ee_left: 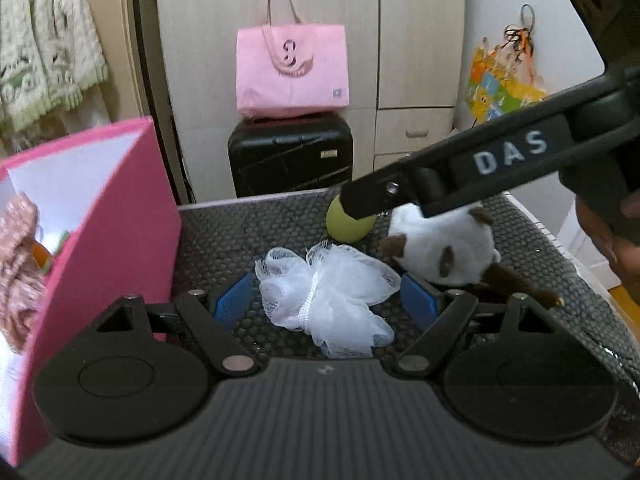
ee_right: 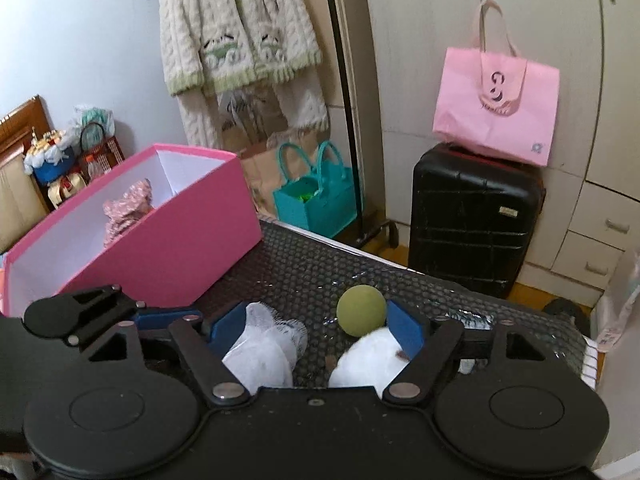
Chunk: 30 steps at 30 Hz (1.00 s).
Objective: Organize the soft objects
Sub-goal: 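Grasp the white mesh puff with the left tool while the right tool grasps the green ball, then carry the mesh puff with the left tool and green ball with the right tool to the box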
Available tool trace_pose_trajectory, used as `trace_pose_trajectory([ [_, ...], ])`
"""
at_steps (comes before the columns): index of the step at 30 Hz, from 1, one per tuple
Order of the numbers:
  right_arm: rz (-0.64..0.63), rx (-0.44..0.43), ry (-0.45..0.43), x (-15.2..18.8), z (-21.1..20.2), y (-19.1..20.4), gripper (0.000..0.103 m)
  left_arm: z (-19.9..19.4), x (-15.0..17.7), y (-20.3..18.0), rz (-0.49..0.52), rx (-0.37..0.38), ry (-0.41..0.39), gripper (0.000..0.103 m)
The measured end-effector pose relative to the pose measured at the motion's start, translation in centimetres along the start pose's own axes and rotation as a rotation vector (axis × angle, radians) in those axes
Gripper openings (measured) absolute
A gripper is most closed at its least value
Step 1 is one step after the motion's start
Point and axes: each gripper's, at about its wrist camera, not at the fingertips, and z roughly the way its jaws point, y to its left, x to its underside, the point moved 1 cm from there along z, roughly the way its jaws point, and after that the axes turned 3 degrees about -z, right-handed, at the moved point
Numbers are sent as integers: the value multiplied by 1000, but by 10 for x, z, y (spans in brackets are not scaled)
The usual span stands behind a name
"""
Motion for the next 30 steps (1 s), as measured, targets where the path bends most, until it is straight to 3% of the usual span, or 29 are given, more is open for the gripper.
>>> trace_pose_trajectory([
  [4, 2, -8, 53, -7, 23, -8, 73, 10, -1, -2, 3, -25, -2, 80],
  [9, 35, -6, 129, -9, 51, -21, 73, 30, 0, 2, -12, -62, 74, 80],
  [11, 18, 5, 171, -8, 59, -19, 60, 32, 0, 3, -12, -58, 87, 73],
  [13, -14, 33, 172, -7, 60, -16, 47, 32, 0, 5, -32, -38, 103, 51],
  [14, -22, 50, 166, -7, 59, -16, 37, 33, 0, 6, -44, -30, 114, 47],
  [16, -28, 48, 155, -8, 56, -17, 36, 30, 1, 7, -50, -33, 107, 40],
  [30, -133, 69, 61, -17, 13, 17, 35, -12, 5, 15, -77, 10, 29, 38],
])
